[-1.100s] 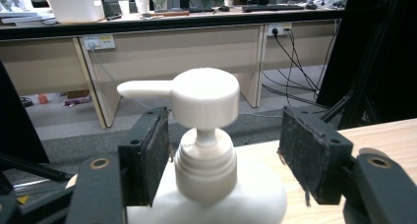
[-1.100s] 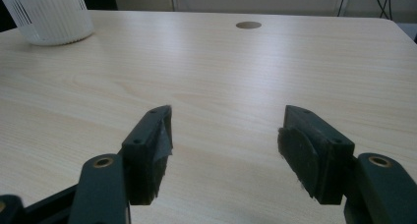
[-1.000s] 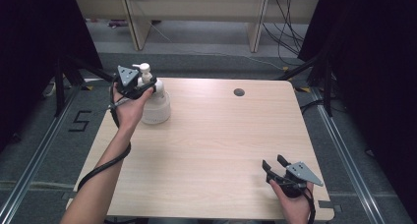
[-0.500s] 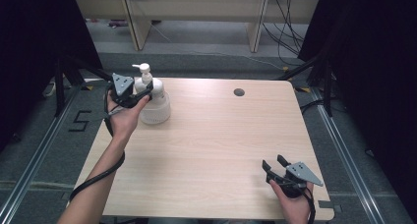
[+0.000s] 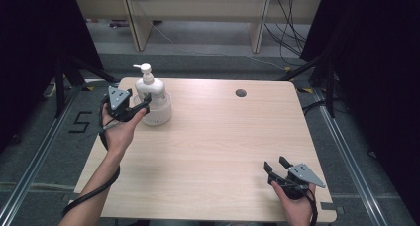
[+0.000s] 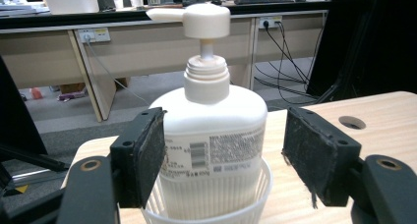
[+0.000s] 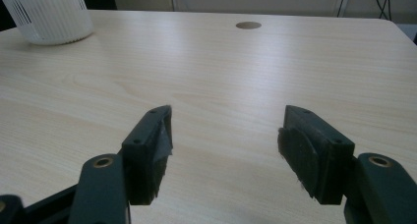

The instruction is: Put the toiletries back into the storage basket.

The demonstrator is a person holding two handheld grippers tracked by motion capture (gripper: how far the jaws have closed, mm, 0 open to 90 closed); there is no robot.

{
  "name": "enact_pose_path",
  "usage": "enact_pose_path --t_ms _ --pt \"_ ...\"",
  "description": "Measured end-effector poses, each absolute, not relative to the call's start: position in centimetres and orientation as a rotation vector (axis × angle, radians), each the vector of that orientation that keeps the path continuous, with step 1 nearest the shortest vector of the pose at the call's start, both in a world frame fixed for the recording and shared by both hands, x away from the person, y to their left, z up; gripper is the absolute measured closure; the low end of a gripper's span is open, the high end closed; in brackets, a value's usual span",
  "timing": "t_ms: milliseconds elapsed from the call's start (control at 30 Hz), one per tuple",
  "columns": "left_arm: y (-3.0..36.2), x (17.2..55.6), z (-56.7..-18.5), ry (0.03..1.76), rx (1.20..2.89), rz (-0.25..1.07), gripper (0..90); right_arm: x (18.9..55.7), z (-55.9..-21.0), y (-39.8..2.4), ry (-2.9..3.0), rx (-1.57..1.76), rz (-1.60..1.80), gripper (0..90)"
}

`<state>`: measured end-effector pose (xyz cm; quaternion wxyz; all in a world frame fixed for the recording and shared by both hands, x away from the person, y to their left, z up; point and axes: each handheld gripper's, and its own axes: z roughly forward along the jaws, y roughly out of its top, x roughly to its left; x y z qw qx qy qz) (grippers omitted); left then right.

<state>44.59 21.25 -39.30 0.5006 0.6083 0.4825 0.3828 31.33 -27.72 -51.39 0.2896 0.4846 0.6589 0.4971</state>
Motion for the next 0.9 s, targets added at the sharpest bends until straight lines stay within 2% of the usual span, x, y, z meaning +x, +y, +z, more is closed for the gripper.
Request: enact_pose_path --t_ms 900 --pt "22.7 39.2 -43.6 1.162 1.524 0.881 31.1 31.3 -51.4 -27.7 1.758 1.291 1.327 37.0"
